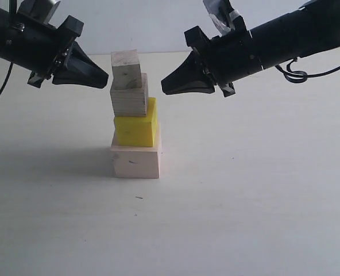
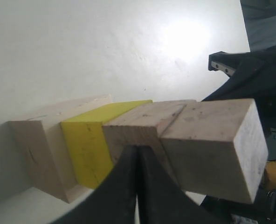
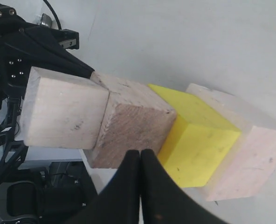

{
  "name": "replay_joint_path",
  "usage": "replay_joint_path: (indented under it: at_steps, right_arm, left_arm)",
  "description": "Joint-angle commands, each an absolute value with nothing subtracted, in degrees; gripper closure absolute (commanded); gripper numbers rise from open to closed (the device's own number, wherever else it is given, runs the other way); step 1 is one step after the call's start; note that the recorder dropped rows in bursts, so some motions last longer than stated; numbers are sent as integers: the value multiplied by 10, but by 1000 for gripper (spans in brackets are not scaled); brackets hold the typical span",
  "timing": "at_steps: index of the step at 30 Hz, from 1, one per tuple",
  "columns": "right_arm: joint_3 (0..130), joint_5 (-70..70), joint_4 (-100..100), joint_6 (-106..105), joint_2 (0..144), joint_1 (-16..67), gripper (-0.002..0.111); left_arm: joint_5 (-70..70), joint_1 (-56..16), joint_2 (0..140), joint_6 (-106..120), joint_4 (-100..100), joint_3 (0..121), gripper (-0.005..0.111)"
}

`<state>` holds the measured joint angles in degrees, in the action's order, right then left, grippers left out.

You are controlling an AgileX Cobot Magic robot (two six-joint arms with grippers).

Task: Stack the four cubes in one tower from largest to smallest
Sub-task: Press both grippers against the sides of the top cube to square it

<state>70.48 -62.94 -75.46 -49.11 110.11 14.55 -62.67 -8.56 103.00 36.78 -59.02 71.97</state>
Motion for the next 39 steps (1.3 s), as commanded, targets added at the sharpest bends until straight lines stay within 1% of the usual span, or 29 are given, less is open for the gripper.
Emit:
replay_joint_path:
  at_steps: [1, 10, 34, 39]
  right_arm:
    - [703, -636, -762, -499, 1101, 146, 108]
    - [703, -627, -758, -510, 1101, 173, 108]
    - [703, -610, -733, -494, 1101, 169, 108]
    - [703, -611, -737, -494, 1101, 169, 108]
  left_arm:
    - [-635, -87, 1031, 372, -597, 720, 107]
    - [-636, -104, 1031, 372, -597, 720, 107]
    - [-635, -104, 1029, 368, -587, 720, 107]
    - [-635, -104, 1005, 368, -584, 720, 107]
